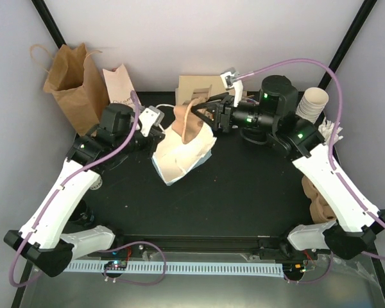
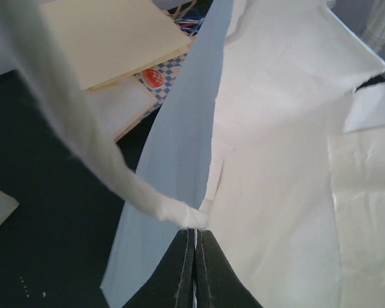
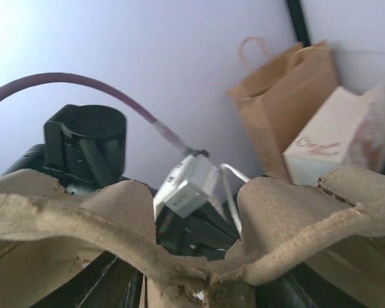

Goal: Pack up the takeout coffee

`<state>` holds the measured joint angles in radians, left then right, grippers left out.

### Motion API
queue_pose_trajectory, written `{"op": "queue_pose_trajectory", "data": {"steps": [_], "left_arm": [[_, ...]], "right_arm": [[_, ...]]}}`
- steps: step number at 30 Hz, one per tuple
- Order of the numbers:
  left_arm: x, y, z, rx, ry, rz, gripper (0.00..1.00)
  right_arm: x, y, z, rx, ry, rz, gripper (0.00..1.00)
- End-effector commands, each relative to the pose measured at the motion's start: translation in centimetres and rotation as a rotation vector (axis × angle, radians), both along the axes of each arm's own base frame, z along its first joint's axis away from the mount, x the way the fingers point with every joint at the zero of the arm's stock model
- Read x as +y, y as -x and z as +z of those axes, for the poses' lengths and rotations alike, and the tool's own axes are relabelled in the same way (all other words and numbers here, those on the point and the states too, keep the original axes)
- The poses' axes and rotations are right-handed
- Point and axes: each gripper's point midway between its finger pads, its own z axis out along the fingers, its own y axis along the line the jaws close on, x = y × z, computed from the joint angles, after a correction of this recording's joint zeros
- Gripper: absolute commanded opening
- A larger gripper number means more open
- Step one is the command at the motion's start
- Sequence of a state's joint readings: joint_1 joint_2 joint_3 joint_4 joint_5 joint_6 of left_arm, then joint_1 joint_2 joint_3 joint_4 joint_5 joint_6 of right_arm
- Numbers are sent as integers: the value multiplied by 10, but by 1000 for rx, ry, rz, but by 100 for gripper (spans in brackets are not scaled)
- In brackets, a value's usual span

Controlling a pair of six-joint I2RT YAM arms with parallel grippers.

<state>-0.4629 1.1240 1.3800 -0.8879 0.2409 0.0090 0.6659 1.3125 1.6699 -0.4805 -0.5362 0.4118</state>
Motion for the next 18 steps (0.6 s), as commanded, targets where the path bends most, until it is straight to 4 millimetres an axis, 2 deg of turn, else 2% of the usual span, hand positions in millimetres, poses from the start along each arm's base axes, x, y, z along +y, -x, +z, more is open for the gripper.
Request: {"op": "queue_pose_trajectory", "data": {"steps": [1, 4, 10, 18], "left_arm": [[-15, 6, 4, -31, 8, -60, 1], [-18, 6, 2, -23, 26, -59, 1], [-24, 9, -2, -24, 39, -85, 2], [-29, 15, -8, -36, 31, -127, 2]], "right_arm": [[20, 24, 7, 60, -104, 218, 48], [24, 24, -12, 115, -90, 243, 48], [24, 36, -65, 225, -51, 293, 48], [8, 29, -138, 337, 146, 165, 48]]}}
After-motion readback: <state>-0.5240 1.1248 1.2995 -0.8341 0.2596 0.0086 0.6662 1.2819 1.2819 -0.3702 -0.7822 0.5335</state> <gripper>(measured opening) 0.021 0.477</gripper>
